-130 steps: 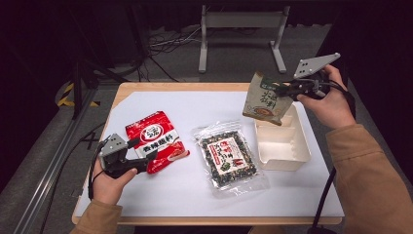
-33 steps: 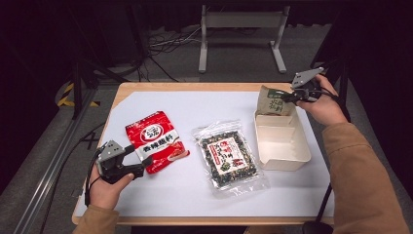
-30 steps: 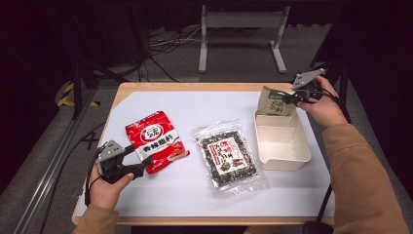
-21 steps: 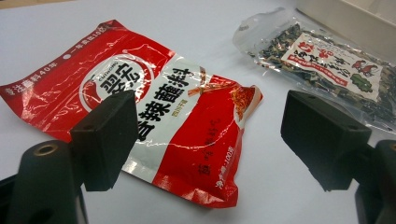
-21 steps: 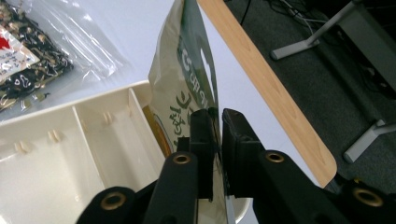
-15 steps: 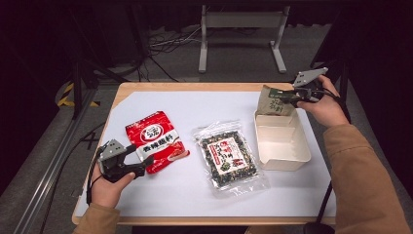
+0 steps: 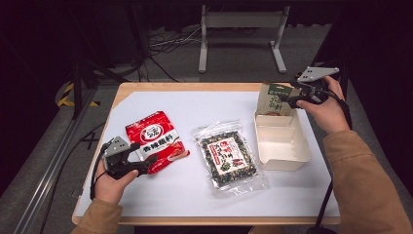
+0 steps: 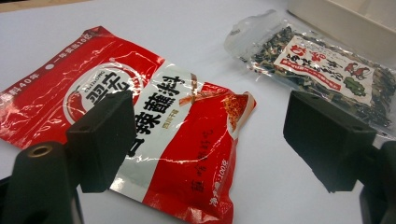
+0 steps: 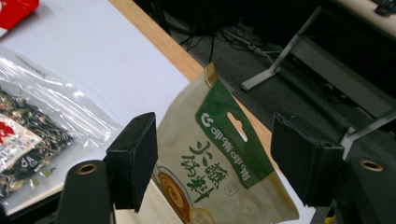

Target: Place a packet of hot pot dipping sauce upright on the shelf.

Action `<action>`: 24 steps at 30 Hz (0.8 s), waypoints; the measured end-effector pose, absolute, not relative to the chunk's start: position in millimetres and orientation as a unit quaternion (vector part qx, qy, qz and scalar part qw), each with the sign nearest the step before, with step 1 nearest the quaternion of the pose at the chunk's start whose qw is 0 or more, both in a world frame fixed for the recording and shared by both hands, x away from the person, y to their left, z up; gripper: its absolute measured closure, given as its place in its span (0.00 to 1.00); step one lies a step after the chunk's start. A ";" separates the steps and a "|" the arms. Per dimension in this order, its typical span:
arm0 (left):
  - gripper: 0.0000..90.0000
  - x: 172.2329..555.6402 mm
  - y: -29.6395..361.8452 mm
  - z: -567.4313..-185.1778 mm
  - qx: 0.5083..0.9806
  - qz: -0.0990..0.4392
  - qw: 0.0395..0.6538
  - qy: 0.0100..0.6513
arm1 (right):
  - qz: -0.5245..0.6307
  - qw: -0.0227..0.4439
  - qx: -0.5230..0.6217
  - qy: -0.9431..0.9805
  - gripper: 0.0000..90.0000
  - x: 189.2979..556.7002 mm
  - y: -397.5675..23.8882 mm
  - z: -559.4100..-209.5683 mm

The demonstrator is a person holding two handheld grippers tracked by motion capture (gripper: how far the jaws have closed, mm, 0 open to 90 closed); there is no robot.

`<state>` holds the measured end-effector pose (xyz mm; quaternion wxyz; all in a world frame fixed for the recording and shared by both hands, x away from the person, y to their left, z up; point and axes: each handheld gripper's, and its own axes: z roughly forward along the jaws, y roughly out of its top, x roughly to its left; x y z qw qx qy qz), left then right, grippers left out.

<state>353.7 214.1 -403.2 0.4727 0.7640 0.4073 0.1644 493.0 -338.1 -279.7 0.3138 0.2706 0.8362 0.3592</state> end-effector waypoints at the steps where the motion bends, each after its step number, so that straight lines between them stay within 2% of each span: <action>1: 0.20 354.6 213.2 -403.3 0.766 0.164 0.472 0.404 | 0.364 0.318 0.270 0.833 0.35 489.5 -336.8 -277.9; 8: 0.18 359.2 204.6 -402.8 0.772 0.161 0.472 0.394 | 0.396 0.321 0.268 0.817 0.33 463.7 -328.9 -267.5; 24: 0.19 362.2 214.0 -396.3 0.777 0.171 0.462 0.392 | 0.465 0.269 0.249 0.806 0.32 411.0 -306.7 -261.3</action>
